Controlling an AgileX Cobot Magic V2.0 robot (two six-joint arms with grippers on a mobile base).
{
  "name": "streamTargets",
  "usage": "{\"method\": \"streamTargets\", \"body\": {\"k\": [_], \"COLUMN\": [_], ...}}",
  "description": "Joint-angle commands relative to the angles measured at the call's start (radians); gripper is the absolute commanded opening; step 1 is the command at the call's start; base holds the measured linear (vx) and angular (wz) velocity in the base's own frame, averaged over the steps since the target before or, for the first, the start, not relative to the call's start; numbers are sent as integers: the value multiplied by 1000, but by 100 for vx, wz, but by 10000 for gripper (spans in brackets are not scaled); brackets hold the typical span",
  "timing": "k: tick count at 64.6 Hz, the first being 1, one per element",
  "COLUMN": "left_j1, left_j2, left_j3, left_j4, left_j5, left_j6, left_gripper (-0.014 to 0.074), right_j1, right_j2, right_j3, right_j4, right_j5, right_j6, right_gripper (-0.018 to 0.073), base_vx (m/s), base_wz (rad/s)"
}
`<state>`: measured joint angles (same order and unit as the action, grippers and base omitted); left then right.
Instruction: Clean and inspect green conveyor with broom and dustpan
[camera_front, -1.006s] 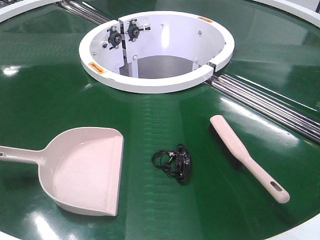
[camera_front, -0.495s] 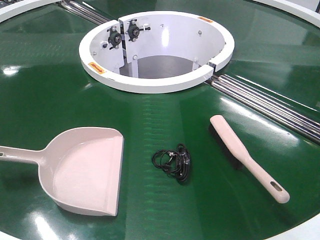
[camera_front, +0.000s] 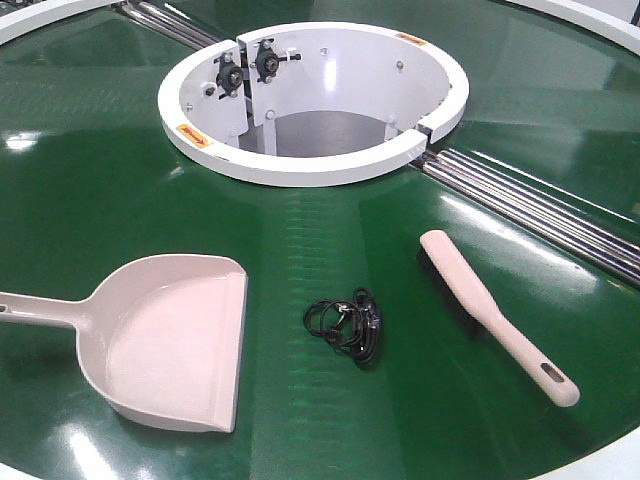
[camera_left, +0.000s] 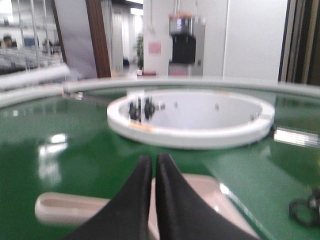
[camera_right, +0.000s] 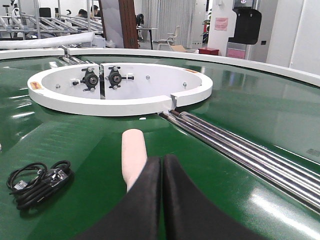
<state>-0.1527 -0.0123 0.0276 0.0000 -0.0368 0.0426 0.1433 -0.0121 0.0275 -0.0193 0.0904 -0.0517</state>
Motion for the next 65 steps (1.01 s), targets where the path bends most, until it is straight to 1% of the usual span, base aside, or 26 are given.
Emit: {"method": "streamTargets", "body": {"k": [1, 4, 10, 14, 20, 25, 28, 34, 45, 52, 60, 65], "left_j1": [0, 0, 0, 0, 0, 0, 0, 0, 0, 0, 0, 0], "left_j2": [-13, -11, 39, 104, 234, 350, 405, 486, 576, 607, 617, 617], "left_j3": [-16, -51, -171, -250, -381, -460, -489, -497, -497, -498, -498, -498], "left_j4": [0, 0, 0, 0, 6, 0, 0, -51, -50, -49, -49, -49], "left_j5": [-165, -159, -69, 20, 205, 335, 363, 371, 377, 360, 370, 371], "left_j6": [-4, -4, -4, -4, -4, -7, -25, -48, -48, -43, -43, -48], "left_gripper": [-6, -6, -6, -6, -6, -6, -6, -6, -5, 6, 67, 143], "right_j1": [0, 0, 0, 0, 0, 0, 0, 0, 0, 0, 0, 0], "right_j2": [-10, -10, -10, -10, -10, -10, -10, -10, -10, -10, -10, -10], "right_j3": [4, 4, 4, 4, 4, 4, 4, 4, 4, 4, 4, 4], "right_j4": [-4, -4, -4, -4, -4, -4, -4, -4, -4, -4, -4, -4], "right_j5": [-70, -70, -70, -70, -70, -70, -70, -70, -70, -70, -70, -70], "right_j6": [-1, -1, -1, -1, -1, -1, -1, -1, -1, -1, -1, -1], "right_gripper": [-8, -8, -8, -8, -8, -8, -8, -8, -8, -8, -8, -8], "base_vx": [0, 0, 0, 0, 0, 0, 0, 0, 0, 0, 0, 0], "base_wz": [0, 0, 0, 0, 0, 0, 0, 0, 0, 0, 0, 0]}}
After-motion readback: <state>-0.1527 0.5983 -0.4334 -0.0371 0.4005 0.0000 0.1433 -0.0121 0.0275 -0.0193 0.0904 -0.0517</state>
